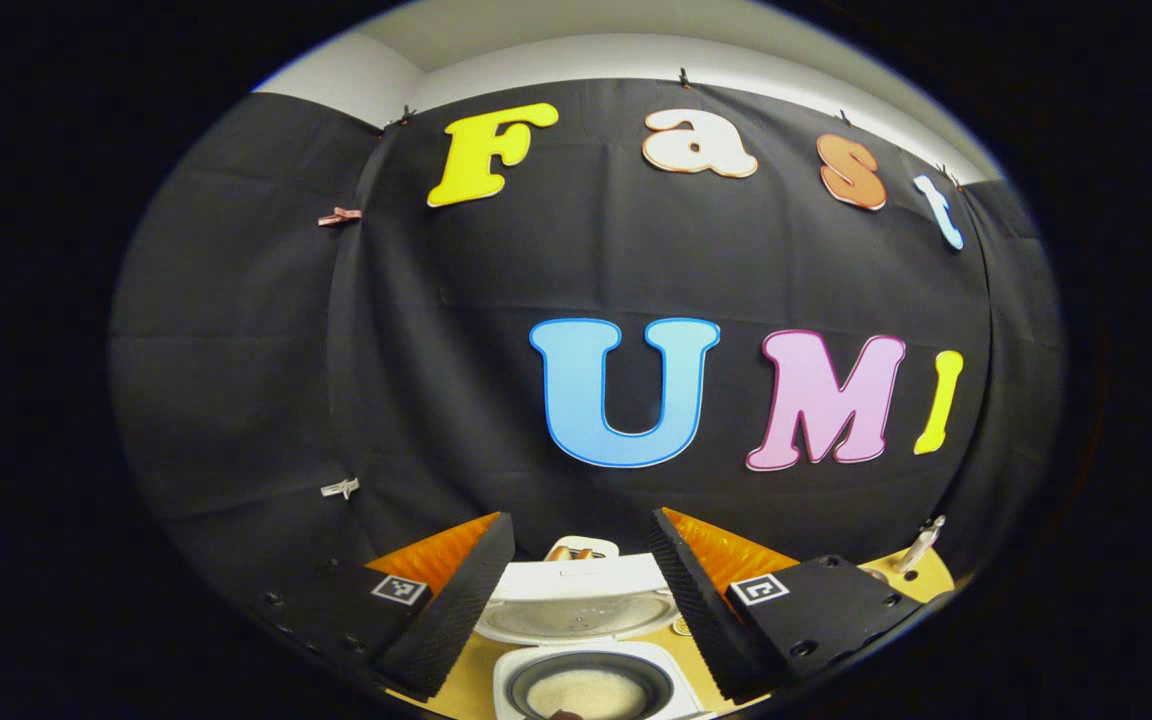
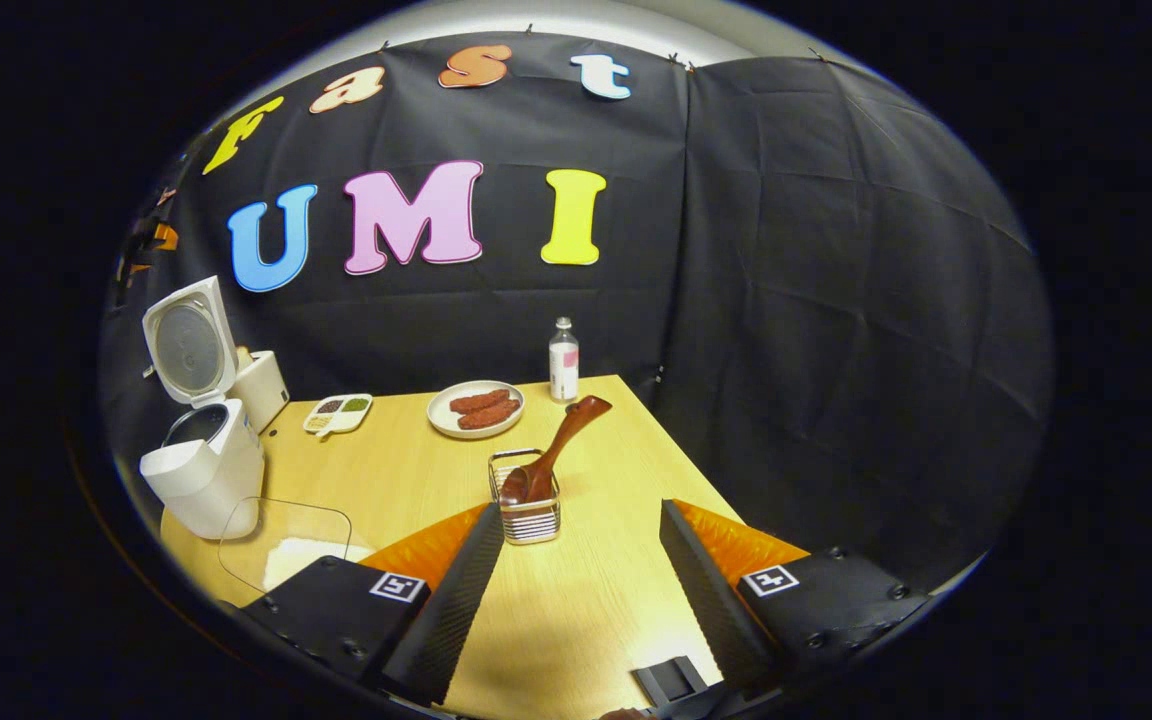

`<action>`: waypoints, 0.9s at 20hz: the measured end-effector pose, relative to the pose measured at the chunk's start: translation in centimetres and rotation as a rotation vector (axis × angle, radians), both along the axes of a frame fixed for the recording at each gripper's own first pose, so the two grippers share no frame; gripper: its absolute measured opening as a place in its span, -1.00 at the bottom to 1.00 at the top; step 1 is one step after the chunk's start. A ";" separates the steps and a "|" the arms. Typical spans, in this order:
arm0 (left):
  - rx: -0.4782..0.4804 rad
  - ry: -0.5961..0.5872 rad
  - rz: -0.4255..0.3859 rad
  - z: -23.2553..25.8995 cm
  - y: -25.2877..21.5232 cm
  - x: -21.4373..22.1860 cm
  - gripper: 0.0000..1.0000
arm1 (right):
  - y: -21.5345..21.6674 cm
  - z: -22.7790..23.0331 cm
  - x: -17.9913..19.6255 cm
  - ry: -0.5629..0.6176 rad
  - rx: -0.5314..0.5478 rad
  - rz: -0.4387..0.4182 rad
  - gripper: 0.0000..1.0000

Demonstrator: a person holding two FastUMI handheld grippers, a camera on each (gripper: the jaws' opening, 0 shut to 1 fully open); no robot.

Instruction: Close the left gripper, press the button to open the rice cooker; take a wooden spoon from the chopstick holder with the right hand, scoop a spoonful of rice and pour it into the rice cooker, then put the wooden spoon back into the chopstick holder.

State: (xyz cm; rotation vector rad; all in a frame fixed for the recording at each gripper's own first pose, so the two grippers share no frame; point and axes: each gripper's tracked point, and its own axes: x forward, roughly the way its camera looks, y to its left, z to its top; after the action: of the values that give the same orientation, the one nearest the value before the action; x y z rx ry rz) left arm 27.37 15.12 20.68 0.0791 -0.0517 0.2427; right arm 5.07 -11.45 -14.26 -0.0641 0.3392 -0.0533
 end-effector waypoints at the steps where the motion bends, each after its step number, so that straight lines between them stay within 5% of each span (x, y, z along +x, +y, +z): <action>1: 0.009 0.021 0.000 -0.6 0.6 1.3 0.88 | 0.6 0.3 0.0 -0.004 -0.005 0.009 0.98; 11: -0.037 0.128 -0.050 -6.0 3.1 10.1 0.88 | 3.8 -0.6 -2.1 0.043 -0.097 0.085 0.99; 18: -0.125 0.254 -0.055 -8.7 1.8 7.9 0.96 | 5.0 -0.3 -2.7 0.026 -0.079 0.119 0.99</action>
State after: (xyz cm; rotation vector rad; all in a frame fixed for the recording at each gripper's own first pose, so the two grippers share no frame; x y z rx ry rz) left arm 35.25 16.89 11.98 -0.0165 0.2139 0.1790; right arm 2.40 -6.44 -14.52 -0.1628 0.3589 0.0518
